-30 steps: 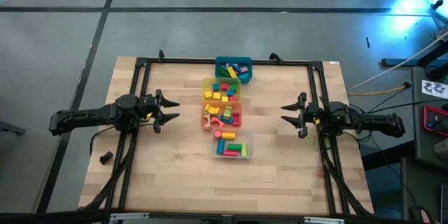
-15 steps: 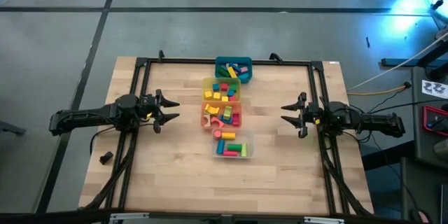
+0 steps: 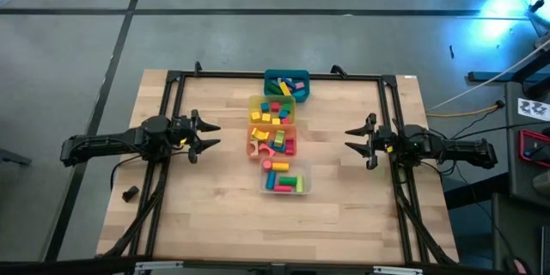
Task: Sort blocks by size
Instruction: Return to Home Position
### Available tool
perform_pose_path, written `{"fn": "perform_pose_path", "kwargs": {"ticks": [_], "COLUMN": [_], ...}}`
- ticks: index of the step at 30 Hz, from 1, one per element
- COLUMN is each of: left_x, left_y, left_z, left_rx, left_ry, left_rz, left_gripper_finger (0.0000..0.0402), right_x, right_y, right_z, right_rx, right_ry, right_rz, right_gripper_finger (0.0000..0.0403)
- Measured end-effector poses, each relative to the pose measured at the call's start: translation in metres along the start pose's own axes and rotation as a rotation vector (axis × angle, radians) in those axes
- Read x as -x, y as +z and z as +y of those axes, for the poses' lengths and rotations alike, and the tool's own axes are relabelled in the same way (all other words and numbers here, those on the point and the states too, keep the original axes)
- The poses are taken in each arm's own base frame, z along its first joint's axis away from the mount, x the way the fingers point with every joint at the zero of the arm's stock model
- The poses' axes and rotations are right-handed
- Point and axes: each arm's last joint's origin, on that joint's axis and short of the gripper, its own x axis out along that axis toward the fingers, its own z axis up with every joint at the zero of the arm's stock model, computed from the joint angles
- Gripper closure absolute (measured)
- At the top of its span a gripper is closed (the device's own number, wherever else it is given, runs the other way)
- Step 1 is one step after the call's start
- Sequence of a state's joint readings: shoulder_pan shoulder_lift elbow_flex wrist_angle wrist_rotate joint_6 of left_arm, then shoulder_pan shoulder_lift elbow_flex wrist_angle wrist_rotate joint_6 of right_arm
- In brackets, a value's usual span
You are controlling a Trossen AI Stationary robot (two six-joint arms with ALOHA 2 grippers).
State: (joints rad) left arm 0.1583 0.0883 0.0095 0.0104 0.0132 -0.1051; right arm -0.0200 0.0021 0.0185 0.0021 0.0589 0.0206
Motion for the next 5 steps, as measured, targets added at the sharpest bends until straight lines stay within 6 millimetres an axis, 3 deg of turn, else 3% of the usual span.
{"fn": "perform_pose_path", "kwargs": {"ticks": [5], "left_x": [0.0000], "left_y": [0.0000], "left_z": [0.0000], "left_rx": [0.000], "left_ry": [0.000], "left_rz": [0.000], "left_gripper_finger": [0.0192], "right_x": [0.0000], "right_y": [0.0000], "right_z": [0.0000], "right_rx": [0.000], "right_ry": [0.000], "right_rz": [0.000], "right_gripper_finger": [0.0217]}}
